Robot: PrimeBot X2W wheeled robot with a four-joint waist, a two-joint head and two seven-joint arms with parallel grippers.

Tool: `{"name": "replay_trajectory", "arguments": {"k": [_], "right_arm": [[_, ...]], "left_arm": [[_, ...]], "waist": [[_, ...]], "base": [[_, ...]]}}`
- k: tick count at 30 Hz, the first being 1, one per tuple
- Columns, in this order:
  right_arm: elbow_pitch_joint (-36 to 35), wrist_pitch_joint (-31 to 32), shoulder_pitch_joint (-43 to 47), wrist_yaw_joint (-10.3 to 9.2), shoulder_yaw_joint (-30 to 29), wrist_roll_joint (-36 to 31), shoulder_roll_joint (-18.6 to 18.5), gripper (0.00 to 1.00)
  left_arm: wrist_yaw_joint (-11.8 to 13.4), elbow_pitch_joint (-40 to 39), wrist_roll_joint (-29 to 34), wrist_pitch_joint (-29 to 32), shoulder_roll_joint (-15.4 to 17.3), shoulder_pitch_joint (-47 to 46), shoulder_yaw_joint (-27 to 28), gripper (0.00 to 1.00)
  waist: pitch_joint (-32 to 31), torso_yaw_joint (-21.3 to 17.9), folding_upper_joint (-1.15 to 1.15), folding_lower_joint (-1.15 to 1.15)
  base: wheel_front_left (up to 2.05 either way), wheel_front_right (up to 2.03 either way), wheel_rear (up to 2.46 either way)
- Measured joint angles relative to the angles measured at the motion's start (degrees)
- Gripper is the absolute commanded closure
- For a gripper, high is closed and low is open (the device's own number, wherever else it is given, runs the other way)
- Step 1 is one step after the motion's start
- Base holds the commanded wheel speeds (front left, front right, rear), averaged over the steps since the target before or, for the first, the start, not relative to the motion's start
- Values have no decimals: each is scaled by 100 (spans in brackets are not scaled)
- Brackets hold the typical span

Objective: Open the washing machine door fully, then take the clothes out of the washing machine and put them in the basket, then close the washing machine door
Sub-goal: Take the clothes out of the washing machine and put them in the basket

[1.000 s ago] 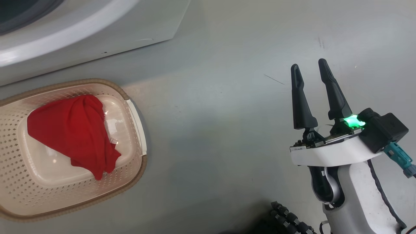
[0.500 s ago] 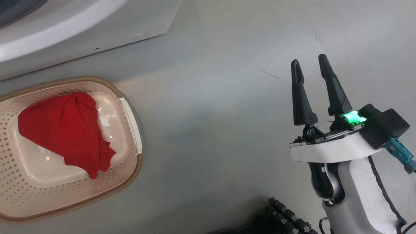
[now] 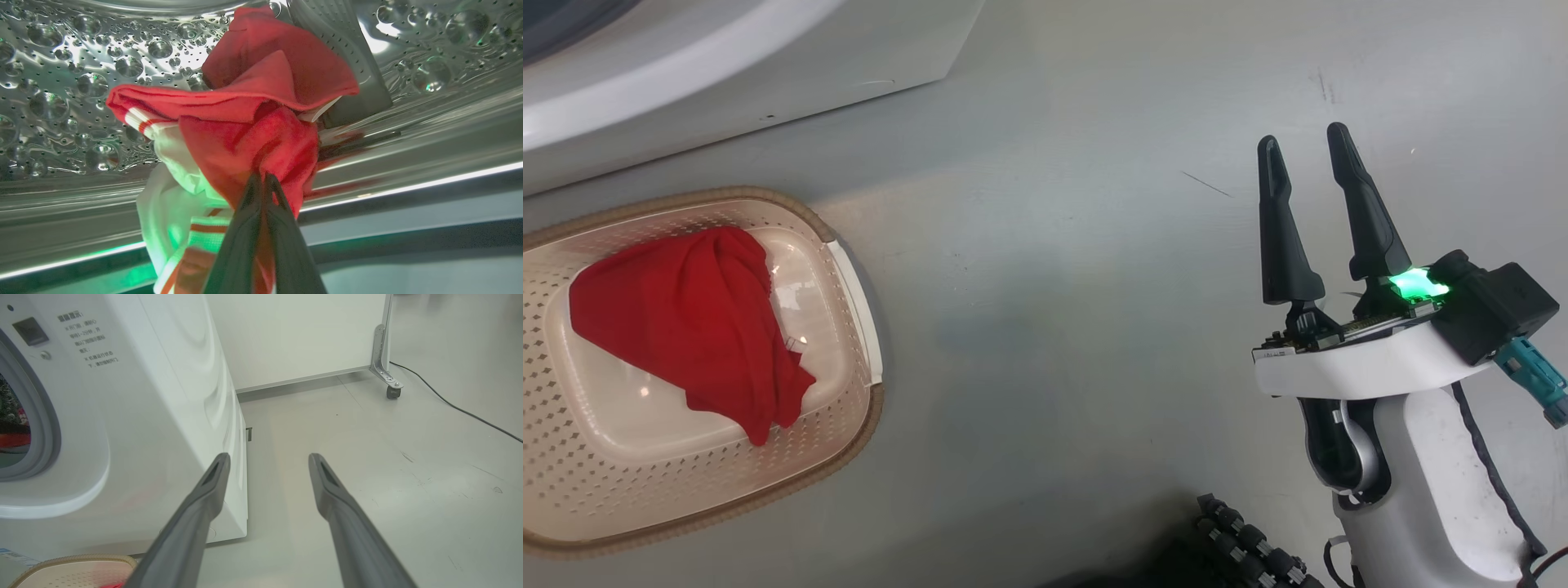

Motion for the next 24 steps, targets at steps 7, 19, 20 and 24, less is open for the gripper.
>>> {"name": "replay_trajectory", "arguments": {"k": [7, 19, 20, 24], "right_arm": [[-2, 0, -23, 0, -53, -2, 1, 0], [10, 0, -114, 1, -177, -121, -1, 0], [14, 0, -114, 1, -189, -143, -1, 0], [43, 0, -114, 4, -240, -246, -2, 0]], "left_arm": [[-29, -121, -44, -193, -29, -26, 15, 100], [-23, -371, -448, -1239, -501, 154, 276, 100], [-24, -383, -477, -1319, -547, 212, 278, 100], [-15, -457, -666, -1734, -736, 482, 371, 100]], "waist": [[10, 37, 0, 0], [-42, 299, 0, 0], [-57, 320, 0, 0], [-126, 408, 0, 0]], "base": [[0, 0, 0], [0, 0, 0], [0, 0, 0], [0, 0, 0]]}}
